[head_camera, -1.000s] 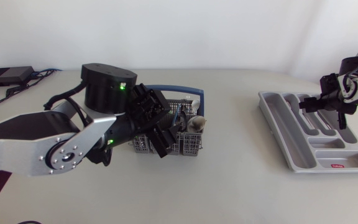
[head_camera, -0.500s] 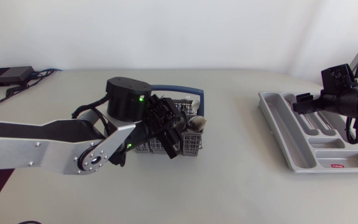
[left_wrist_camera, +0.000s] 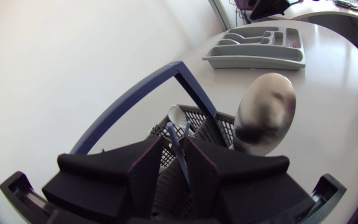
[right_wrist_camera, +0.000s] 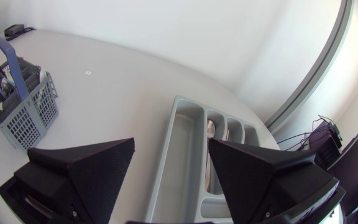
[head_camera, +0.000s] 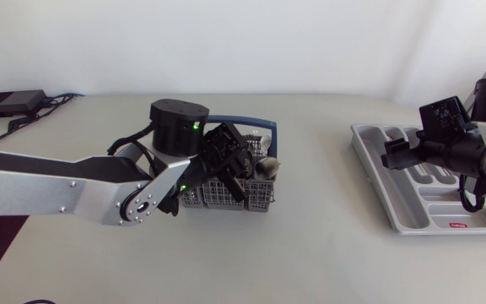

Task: Sort the cutlery from the basket into the organizer compartments.

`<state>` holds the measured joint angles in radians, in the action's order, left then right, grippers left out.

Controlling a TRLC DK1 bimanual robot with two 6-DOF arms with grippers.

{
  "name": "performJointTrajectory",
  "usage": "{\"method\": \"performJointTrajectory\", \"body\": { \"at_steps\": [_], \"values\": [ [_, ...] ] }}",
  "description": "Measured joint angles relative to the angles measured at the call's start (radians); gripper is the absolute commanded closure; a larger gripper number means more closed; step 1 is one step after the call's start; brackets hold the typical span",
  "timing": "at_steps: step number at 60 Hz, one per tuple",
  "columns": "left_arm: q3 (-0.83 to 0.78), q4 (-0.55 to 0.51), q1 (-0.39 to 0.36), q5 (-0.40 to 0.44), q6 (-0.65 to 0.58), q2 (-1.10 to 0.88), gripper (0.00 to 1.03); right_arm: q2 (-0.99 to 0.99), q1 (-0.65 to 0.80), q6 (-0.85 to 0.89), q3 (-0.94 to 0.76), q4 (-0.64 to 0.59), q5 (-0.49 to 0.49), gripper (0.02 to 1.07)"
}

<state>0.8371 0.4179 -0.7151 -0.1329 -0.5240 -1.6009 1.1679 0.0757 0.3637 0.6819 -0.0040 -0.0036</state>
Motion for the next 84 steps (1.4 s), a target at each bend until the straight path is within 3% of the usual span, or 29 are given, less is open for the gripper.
{"method": "performJointTrajectory", "body": {
  "at_steps": [4,10,25,40,48,57,67,84],
  "values": [
    [0.0,0.002,0.002,0.0,0.001,-0.002,0.89,-0.01,-0.014,0.0,-0.007,0.0,0.001,0.21],
    [0.0,0.003,0.009,0.0,0.007,-0.002,1.0,-0.024,-0.048,0.0,-0.023,0.0,0.006,0.21],
    [0.0,0.001,0.013,0.037,0.05,0.002,1.0,-0.063,-0.116,0.0,-0.054,-0.023,0.019,0.2],
    [0.0,-0.119,0.014,0.054,0.053,0.19,1.0,-0.182,-0.253,0.001,-0.056,-0.082,0.023,0.18],
    [0.01,-0.231,0.015,0.084,0.077,0.301,1.0,-0.238,-0.335,0.001,-0.056,-0.129,0.016,0.18],
    [0.09,-0.414,0.019,0.165,0.148,0.402,1.0,-0.309,-0.415,0.003,-0.042,-0.217,-0.066,0.18],
    [0.213,-0.538,0.02,0.267,0.256,0.463,1.0,-0.348,-0.46,-0.008,0.025,-0.296,-0.226,0.18],
    [0.33,-0.658,0.036,0.505,0.402,0.418,1.0,-0.352,-0.507,-0.034,0.126,-0.374,-0.447,0.19]
  ]
}}
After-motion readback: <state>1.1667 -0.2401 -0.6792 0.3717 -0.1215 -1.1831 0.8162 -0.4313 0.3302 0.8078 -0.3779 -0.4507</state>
